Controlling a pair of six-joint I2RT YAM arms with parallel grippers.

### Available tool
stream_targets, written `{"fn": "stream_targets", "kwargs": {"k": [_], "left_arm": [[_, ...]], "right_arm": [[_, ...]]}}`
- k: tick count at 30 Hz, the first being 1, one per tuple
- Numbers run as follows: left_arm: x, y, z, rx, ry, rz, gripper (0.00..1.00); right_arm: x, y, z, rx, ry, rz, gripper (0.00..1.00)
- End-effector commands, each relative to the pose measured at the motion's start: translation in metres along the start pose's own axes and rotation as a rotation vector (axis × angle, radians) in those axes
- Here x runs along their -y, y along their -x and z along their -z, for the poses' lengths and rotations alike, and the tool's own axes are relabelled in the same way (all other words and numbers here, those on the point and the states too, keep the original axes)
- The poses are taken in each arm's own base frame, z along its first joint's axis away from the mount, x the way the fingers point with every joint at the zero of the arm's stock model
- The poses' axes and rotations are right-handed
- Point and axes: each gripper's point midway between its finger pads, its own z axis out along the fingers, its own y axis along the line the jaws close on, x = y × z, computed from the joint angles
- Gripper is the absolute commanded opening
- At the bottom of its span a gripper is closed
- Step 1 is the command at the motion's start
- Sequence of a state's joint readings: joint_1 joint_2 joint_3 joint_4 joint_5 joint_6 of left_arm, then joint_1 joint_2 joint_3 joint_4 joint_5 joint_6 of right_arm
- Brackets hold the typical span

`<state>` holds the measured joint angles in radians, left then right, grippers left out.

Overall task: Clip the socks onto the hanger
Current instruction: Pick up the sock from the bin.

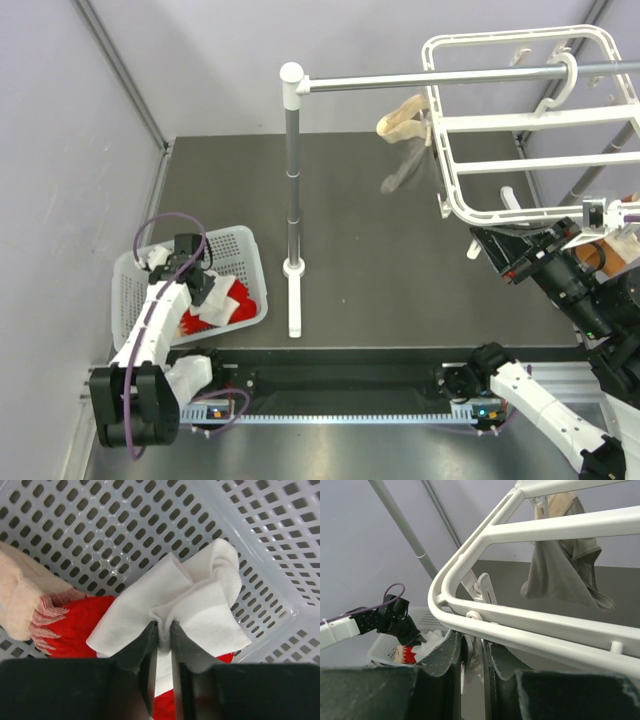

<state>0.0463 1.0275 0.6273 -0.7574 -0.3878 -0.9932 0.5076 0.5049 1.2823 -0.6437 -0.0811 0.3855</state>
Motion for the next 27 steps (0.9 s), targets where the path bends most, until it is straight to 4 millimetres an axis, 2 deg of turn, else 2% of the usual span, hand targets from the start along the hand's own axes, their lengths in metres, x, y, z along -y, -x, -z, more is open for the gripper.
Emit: {"fn": "stream_targets", "kwargs": {"k": [1, 3, 4, 6, 7, 9, 10, 13, 17, 20, 21, 23, 24, 26, 27], "left_arm": [[0.015, 0.012, 0.004, 0.044, -0.083, 0.013, 0.19], [0.017, 0.015, 0.007, 0.055, -0.097, -0.001, 0.09], [0.018, 0.019, 0.009, 0.066, -0.102, -0.004, 0.00], [0.020, 0.024, 0.018, 0.080, -0.122, -0.016, 0.00], [0.027, 0.032, 0.027, 0.094, -0.155, -0.022, 0.00], [0.039, 0.034, 0.047, 0.081, -0.251, -0.071, 0.00], [0.049, 0.042, 0.062, 0.094, -0.306, -0.075, 0.00], [0.068, 0.048, 0.102, 0.090, -0.477, -0.138, 0.00], [0.094, 0.041, 0.171, 0.108, -0.835, -0.264, 0.00], [0.107, 0.027, 0.225, 0.098, -1.123, -0.312, 0.00], [0.115, 0.017, 0.252, 0.067, -1.280, -0.361, 0.00], [0.115, 0.000, 0.284, -0.011, -1.456, -0.403, 0.00], [0.114, -0.011, 0.308, -0.036, -1.607, -0.475, 0.00], [0.109, -0.018, 0.330, -0.068, -1.722, -0.472, 0.00], [0.105, -0.028, 0.333, -0.123, -1.768, -0.488, 0.00]], "right_arm": [[-0.004, -0.007, 0.000, -0.024, 0.030, -0.004, 0.00], [-0.005, -0.007, -0.001, -0.024, 0.034, -0.006, 0.00], [-0.005, -0.007, -0.001, -0.025, 0.032, -0.008, 0.00], [-0.004, -0.007, -0.002, -0.024, 0.030, -0.009, 0.00], [-0.005, -0.008, -0.002, -0.030, 0.033, -0.012, 0.00], [-0.004, -0.008, -0.002, -0.029, 0.030, -0.012, 0.00], [-0.004, -0.009, -0.002, -0.031, 0.031, -0.012, 0.00], [-0.003, -0.011, -0.005, -0.040, 0.024, -0.015, 0.00], [-0.003, -0.014, -0.006, -0.054, 0.030, -0.014, 0.00], [-0.005, -0.014, -0.007, -0.063, 0.038, -0.009, 0.00], [-0.005, -0.015, -0.007, -0.066, 0.040, -0.008, 0.00], [-0.005, -0.017, -0.006, -0.076, 0.042, -0.005, 0.00], [-0.005, -0.017, -0.007, -0.081, 0.041, 0.000, 0.00], [-0.004, -0.019, -0.007, -0.090, 0.040, 0.000, 0.00], [-0.005, -0.021, -0.007, -0.096, 0.043, -0.001, 0.00]]}}
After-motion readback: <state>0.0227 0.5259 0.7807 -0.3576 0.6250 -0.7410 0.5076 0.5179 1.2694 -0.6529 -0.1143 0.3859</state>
